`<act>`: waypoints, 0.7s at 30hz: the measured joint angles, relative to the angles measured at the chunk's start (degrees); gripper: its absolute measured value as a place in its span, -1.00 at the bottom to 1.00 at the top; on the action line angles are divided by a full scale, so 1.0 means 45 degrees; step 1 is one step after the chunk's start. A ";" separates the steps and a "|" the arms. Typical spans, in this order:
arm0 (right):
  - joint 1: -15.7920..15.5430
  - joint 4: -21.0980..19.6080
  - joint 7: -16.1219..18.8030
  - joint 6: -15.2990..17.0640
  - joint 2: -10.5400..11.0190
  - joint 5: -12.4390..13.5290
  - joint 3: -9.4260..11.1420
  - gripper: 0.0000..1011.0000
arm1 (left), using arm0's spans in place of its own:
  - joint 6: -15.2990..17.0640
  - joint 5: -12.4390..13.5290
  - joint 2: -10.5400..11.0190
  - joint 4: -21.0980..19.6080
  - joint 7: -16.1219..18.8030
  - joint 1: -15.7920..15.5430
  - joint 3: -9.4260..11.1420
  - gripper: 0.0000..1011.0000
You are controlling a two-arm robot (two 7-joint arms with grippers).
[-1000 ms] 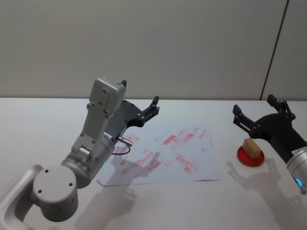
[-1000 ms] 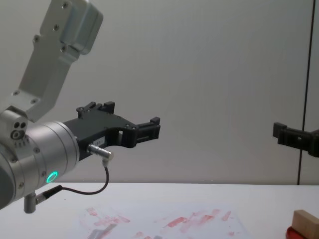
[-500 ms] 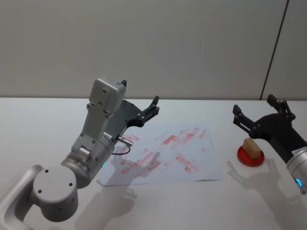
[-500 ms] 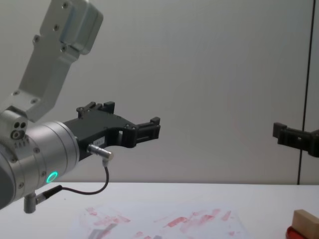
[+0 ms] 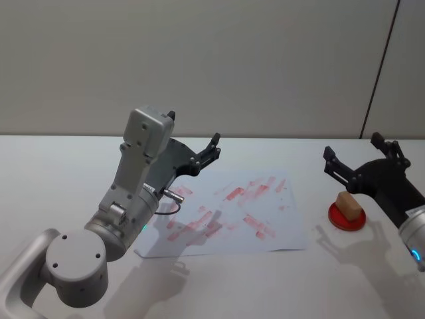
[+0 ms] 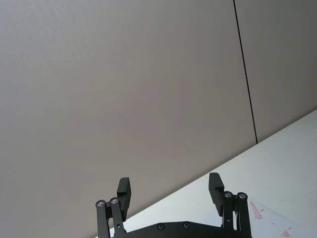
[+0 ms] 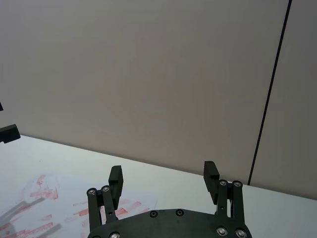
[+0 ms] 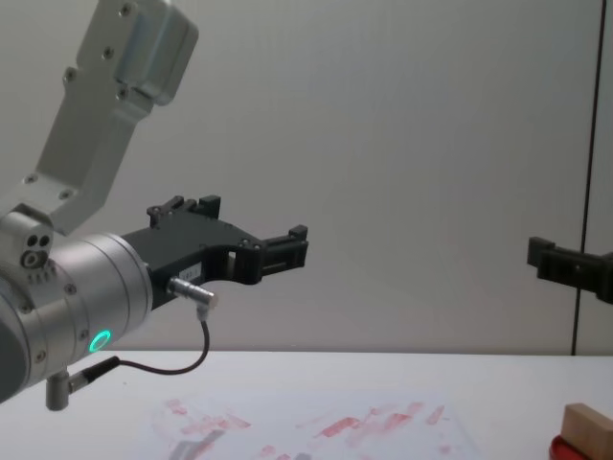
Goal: Use the one hand to pick up the stamp and affix it onto the A4 paper.
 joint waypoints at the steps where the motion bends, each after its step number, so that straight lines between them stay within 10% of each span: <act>1: -0.0033 -0.0036 -0.0005 0.0007 0.0019 0.0037 0.0008 0.98 | 0.0000 0.0000 0.0000 0.0000 0.0000 0.0000 0.0000 0.98; 21: -0.1604 -0.1280 -0.1435 0.1230 0.0882 0.0994 0.0561 0.98 | 0.0000 0.0000 0.0000 0.0000 0.0000 0.0000 0.0000 0.98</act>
